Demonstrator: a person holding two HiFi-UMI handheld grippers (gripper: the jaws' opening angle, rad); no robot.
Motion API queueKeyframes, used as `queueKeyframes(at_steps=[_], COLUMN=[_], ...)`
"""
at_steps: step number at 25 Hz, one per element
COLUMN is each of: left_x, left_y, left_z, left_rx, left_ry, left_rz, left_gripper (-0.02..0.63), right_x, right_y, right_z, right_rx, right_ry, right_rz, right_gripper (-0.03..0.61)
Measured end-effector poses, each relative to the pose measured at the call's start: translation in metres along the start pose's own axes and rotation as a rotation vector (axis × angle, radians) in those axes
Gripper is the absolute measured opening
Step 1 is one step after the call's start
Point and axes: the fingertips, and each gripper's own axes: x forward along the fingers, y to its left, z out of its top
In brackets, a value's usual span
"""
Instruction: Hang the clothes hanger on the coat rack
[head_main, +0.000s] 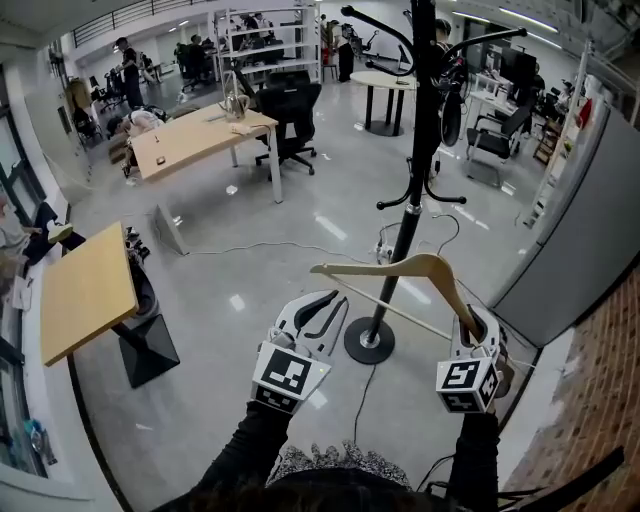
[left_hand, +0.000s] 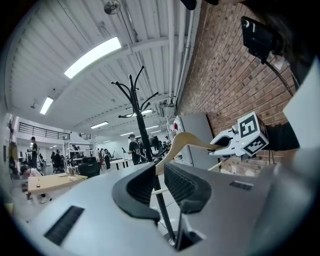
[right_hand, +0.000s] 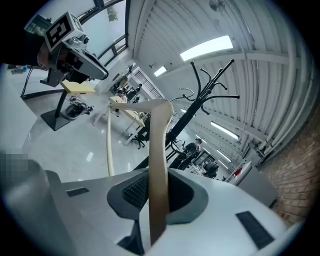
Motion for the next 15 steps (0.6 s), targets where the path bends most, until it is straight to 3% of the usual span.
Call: queueKeyframes(at_steps=[6,15], left_x=[0.012,0.04], left_y=[0.012,0.033], left_z=[-0.002,-0.011], left_rx=[-0.017,-0.054], left_ry=[-0.012,-0.034], left_rz=[-0.016,0.037], left_gripper=[0.061,0.035], right_x=[0.018,0.062], right_y=[-0.004,-0.006], right_z=[0.002,-0.001], right_rx=[0.001,-0.014], right_ry=[0.025,0.019], right_rz=[-0.01,0.01], right_gripper=[0.077,0.077])
